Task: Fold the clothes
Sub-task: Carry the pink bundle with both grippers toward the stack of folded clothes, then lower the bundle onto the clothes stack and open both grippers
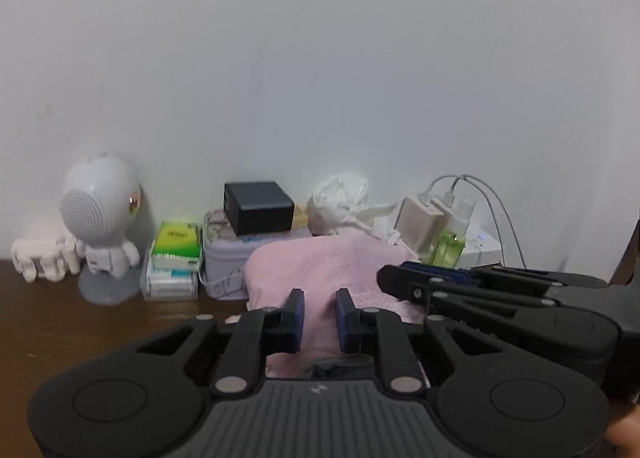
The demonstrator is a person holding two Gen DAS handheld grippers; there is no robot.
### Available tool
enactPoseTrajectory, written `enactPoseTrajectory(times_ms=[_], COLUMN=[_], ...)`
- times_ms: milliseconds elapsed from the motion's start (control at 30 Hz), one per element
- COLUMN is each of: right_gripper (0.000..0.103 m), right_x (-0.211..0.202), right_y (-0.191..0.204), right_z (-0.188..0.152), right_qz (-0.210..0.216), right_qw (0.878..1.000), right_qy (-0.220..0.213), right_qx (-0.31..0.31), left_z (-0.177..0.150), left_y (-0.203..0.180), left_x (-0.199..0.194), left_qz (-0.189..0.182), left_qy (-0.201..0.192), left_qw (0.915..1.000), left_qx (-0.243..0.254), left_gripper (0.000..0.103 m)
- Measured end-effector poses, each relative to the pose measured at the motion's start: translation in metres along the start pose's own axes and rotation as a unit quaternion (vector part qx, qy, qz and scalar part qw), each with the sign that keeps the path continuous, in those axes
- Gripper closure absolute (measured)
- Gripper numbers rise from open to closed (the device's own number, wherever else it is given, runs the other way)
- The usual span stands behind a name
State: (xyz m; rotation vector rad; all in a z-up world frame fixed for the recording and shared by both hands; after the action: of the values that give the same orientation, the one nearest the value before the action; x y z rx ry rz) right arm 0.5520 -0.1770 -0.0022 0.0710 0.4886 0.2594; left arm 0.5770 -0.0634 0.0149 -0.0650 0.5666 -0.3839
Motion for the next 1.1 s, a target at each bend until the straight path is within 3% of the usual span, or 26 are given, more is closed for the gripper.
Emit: enactPoseTrajectory(times_ms=[133, 233, 267, 333, 433, 500, 633, 733, 833, 933, 1100], right_gripper=[0.09, 0.087, 0.087, 0.086, 0.086, 0.086, 0.086, 0.086, 0.085, 0.077, 0.077], right_x=[0.001, -0.021, -0.025, -0.025, -0.013, -0.008, 0.001, 0.003, -0.018, -0.044, -0.042], right_y=[0.0, -0.012, -0.015, -0.017, -0.01, -0.004, 0.004, 0.008, 0.003, -0.004, -0.005], right_z=[-0.006, 0.009, 0.015, 0.025, 0.023, 0.012, -0.008, -0.011, 0.001, 0.009, 0.003], right_qz=[0.006, 0.028, 0.025, 0.017, 0.008, -0.003, -0.019, -0.024, 0.007, 0.02, 0.023], right_qw=[1.0, 0.999, 0.999, 0.998, 1.0, 1.0, 1.0, 0.999, 0.999, 0.999, 0.999], right_qy=[0.0, -0.028, -0.041, -0.047, -0.013, 0.0, -0.001, -0.005, -0.026, -0.041, -0.004], right_qx=[-0.009, 0.021, 0.025, 0.029, 0.027, 0.013, -0.016, -0.036, -0.019, -0.021, -0.027], left_z=[0.006, 0.025, 0.029, 0.035, 0.044, 0.045, 0.027, 0.03, 0.033, 0.028, 0.004], left_y=[0.004, 0.005, 0.005, 0.003, 0.0, -0.001, 0.008, 0.01, 0.013, 0.003, -0.005], left_x=[0.0, -0.026, -0.025, -0.01, 0.013, 0.028, 0.047, 0.027, 0.006, -0.026, -0.032], left_qz=[-0.005, -0.008, -0.007, -0.003, 0.003, 0.01, 0.015, -0.001, -0.016, -0.012, -0.008], left_qy=[-0.01, -0.056, -0.058, -0.038, -0.009, 0.011, 0.039, 0.007, -0.025, -0.046, -0.009], left_qw=[0.9999, 0.9981, 0.998, 0.999, 0.9998, 0.9998, 0.9985, 0.9993, 0.9987, 0.9989, 0.9999], left_qx=[-0.008, -0.024, -0.026, -0.022, -0.016, -0.011, -0.035, -0.038, -0.04, -0.002, 0.007], left_gripper=[0.085, 0.069, 0.068, 0.07, 0.093, 0.097, 0.097, 0.096, 0.084, 0.083, 0.09])
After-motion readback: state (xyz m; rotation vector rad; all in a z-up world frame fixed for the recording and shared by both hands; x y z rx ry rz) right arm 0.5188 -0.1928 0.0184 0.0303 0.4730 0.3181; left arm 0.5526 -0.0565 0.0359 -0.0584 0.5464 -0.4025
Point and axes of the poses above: each gripper's, at about its wrist camera, not at the fingertips, and x roughly the way its jaws point, y to its left, z to its top, the point moved 3 cm from there along x, roughly the way its jaws point, and after that the axes turned 1 degree about y, right-handed, at the moved point
